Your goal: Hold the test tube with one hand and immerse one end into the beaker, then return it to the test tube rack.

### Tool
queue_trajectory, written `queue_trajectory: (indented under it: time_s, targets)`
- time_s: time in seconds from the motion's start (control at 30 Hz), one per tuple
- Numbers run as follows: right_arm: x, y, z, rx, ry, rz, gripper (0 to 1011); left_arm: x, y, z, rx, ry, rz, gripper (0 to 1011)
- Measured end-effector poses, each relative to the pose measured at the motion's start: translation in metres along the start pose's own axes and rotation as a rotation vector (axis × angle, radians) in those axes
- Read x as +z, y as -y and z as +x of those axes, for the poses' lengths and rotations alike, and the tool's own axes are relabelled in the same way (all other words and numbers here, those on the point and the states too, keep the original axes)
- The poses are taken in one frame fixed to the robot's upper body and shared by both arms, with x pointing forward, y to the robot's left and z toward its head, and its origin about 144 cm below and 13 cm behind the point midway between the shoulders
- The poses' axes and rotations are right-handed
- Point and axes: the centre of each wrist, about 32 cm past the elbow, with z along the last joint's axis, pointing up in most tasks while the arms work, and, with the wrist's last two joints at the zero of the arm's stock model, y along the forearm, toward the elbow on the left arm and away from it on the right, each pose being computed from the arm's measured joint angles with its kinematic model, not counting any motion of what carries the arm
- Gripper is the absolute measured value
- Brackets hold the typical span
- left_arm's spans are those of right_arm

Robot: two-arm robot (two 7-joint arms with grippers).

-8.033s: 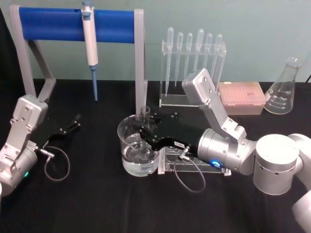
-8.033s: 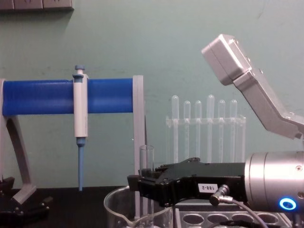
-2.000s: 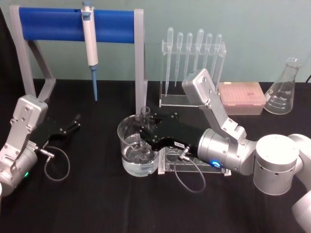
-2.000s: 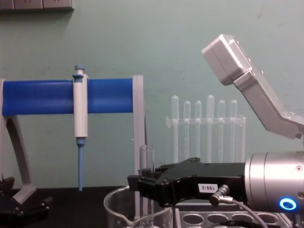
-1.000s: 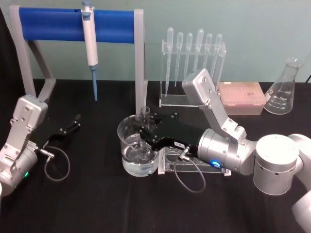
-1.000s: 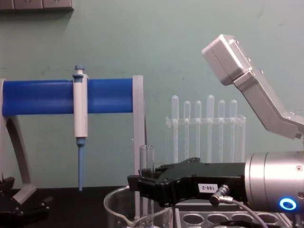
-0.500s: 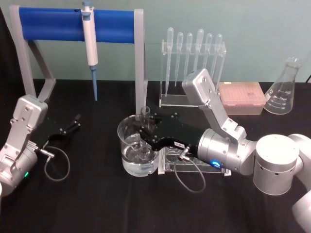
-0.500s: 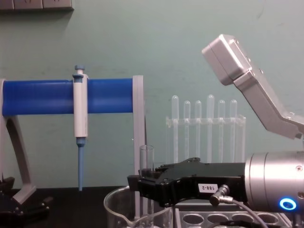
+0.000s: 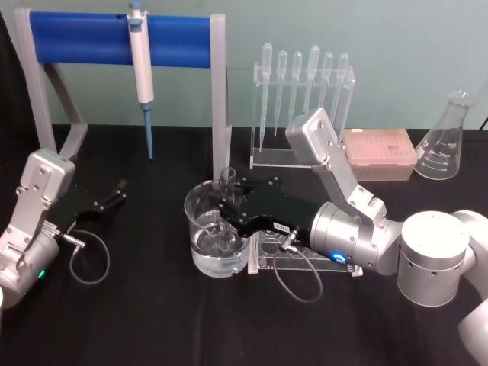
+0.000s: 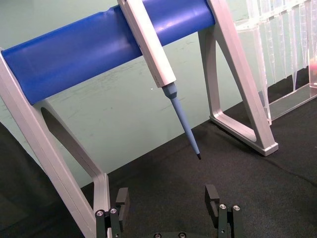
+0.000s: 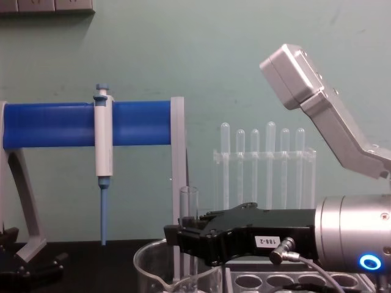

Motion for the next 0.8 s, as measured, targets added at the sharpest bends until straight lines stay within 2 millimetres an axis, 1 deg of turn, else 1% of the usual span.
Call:
queue_trajectory:
  time_s: [0.8]
  targets:
    - [0.0000,0.0000,0.0000,0.000,0.000,0.000,225,0.0000,0.0000,0.0000,0.000,0.000,0.000,1000]
